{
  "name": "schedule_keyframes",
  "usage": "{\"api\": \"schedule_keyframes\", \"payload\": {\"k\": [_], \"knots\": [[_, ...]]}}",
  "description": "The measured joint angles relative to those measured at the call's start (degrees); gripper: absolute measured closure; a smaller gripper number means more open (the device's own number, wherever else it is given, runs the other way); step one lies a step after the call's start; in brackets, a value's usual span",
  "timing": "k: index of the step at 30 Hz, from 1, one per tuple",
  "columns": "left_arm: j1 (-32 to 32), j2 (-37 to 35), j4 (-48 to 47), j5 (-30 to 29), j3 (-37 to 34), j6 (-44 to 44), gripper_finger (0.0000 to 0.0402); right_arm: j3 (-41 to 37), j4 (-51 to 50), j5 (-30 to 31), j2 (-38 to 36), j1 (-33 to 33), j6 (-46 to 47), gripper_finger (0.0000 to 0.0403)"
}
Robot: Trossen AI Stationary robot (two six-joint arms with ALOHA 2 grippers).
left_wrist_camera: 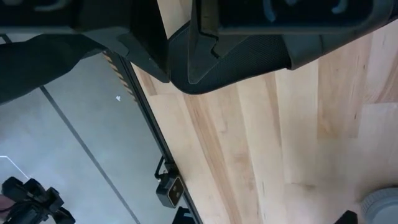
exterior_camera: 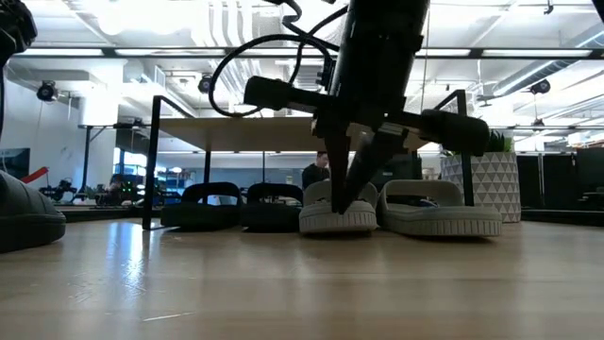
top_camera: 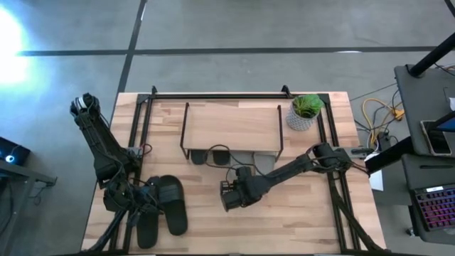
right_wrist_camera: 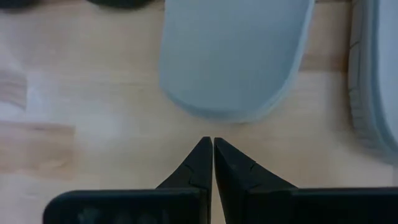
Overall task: Pick and place slides into the shelf
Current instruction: Adjust the grey slides under the shelf
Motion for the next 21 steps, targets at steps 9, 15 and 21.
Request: {"api": "schedule_keyframes", "payload": {"k": [9, 15, 21], "knots": [[0.0, 0.0, 0.0, 0.0, 0.0, 0.0, 0.0359, -2.4, -0.1, 2.4, 0.0, -2.2, -0.6, 0.0394], [0.0, 0.0, 0.0, 0.0, 0.0, 0.0, 0.0359, -2.5, -0.3, 5.6, 0.0, -4.2, -0.9, 0.0394], [0.0, 0.0, 0.0, 0.0, 0.0, -0.1, 0.0359, -2.5, -1.3, 6.2, 0.0, -6.2, -1.4, 0.0394]]}}
